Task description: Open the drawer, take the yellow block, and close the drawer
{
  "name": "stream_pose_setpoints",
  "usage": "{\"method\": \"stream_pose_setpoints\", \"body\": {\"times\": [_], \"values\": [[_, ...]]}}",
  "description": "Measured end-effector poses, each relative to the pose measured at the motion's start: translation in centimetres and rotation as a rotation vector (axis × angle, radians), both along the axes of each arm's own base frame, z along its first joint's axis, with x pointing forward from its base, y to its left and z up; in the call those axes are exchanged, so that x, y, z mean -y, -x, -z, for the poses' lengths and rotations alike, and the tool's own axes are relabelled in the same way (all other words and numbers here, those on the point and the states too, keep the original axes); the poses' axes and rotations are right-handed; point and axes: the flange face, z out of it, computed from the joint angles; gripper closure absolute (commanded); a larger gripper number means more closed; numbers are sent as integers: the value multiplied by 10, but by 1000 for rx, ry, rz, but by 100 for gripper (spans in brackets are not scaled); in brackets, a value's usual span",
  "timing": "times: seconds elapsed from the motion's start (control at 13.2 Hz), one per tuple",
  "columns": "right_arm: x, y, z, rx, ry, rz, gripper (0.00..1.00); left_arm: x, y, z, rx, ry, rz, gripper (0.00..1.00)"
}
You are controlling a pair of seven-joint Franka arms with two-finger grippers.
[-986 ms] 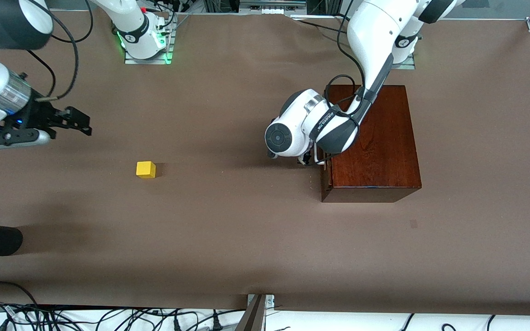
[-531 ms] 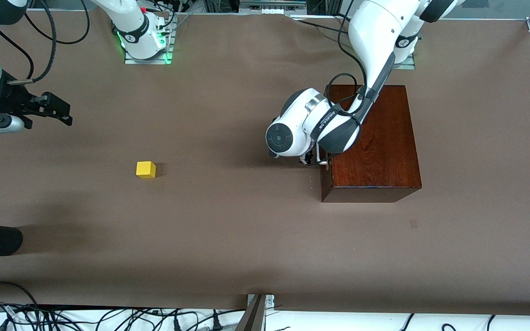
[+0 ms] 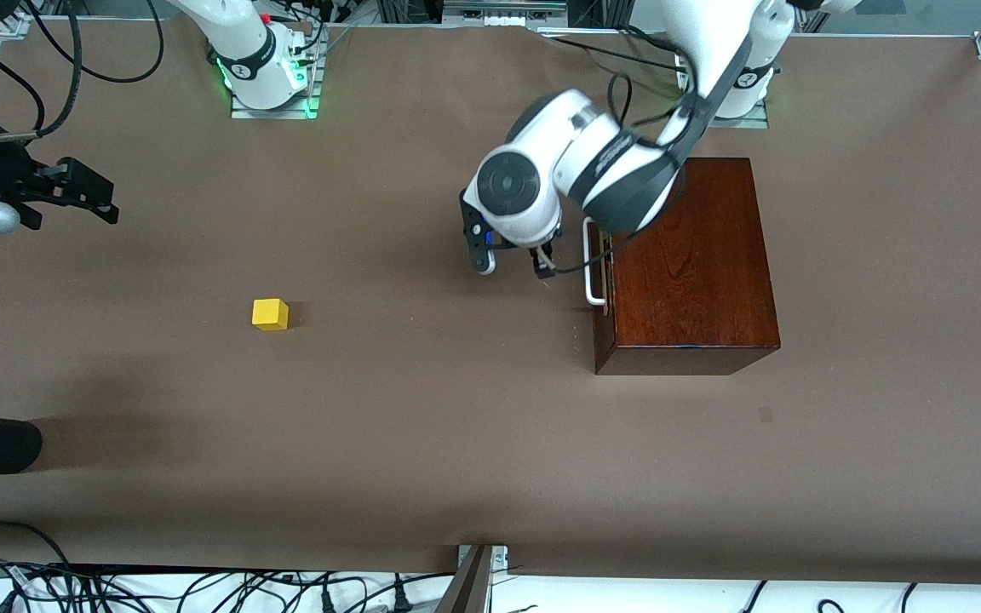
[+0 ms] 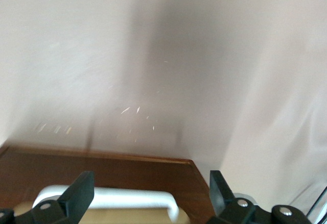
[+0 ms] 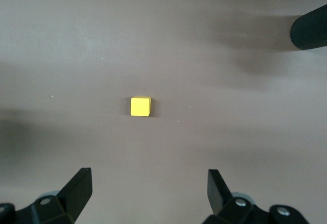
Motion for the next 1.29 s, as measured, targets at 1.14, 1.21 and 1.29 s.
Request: {"method": "stream_pose_setpoints", "body": {"times": [1.14, 1.21, 1.29], "values": [[2, 2, 3, -33, 3, 4, 0, -417, -50, -193, 284, -24, -1127, 0], [2, 2, 3, -33, 3, 4, 0, -418, -40, -196, 287, -24, -1150, 0], [2, 2, 3, -33, 3, 4, 0, -420, -32, -196, 284, -30, -1166, 0]]}}
